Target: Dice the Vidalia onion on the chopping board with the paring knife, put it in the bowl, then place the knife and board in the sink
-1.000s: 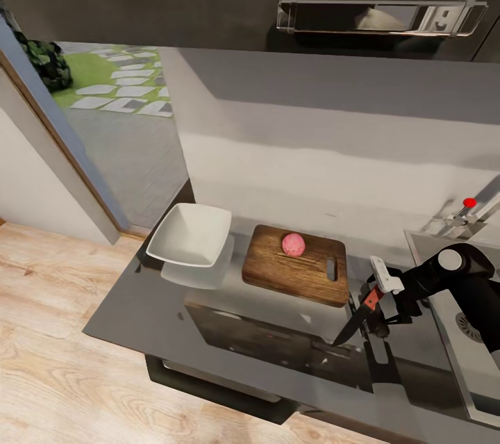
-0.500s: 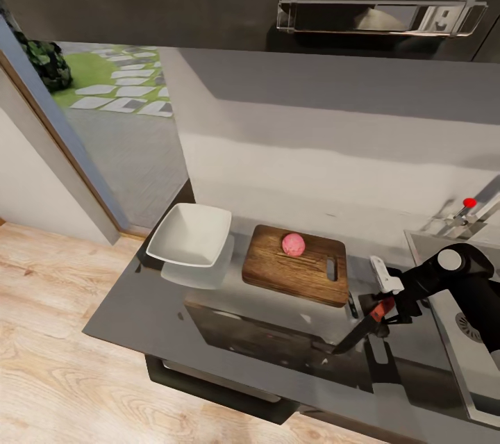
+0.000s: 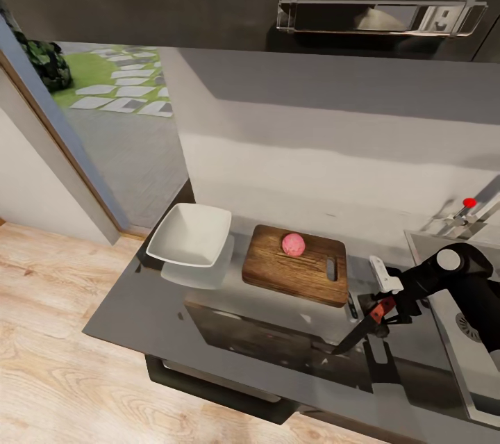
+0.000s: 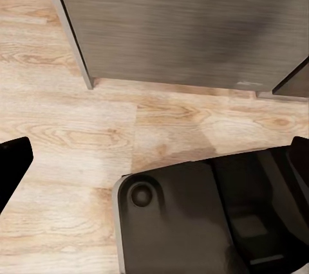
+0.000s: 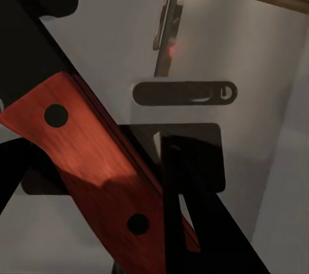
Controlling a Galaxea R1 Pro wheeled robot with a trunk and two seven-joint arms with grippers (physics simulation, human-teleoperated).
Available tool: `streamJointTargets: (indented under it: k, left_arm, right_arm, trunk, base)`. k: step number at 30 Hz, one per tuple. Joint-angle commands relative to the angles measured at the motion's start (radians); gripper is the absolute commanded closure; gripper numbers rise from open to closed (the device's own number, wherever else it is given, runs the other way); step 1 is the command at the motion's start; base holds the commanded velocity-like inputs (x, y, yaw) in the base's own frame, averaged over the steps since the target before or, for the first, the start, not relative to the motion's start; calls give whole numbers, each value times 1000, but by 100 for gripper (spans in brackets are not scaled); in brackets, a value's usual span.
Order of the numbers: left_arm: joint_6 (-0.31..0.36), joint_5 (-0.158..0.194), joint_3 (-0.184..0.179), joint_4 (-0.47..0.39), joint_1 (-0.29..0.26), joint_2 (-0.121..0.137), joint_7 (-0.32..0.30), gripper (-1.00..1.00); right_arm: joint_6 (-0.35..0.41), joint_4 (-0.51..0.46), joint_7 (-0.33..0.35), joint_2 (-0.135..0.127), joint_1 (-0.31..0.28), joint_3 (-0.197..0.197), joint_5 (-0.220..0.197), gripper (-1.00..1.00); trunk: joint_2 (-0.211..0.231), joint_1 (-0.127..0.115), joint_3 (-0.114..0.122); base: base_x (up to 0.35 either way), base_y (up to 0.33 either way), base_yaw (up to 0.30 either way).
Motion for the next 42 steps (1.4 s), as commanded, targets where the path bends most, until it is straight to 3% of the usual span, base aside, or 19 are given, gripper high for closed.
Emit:
streamJointTargets:
  k: [1, 23, 42]
  left_arm:
    - [-2, -6, 5, -2, 0, -1, -3, -100]
    - [-2, -6, 7, -2, 0, 1, -3, -100]
    - [-2, -6, 9, -1, 0, 1, -3, -100]
  right_arm:
    - [-21, 46, -4, -1, 0, 2, 66, 100]
    - [-5, -18, -9, 10, 0, -2, 69, 100]
    - [33, -55, -15, 10, 0, -4, 68, 100]
  trunk:
    - [-1, 1, -2]
    - [-1, 1, 23]
    - [-1, 1, 49]
  base:
    - [0, 0, 0]
    - [-4, 0, 0]
    - [-195, 0, 0]
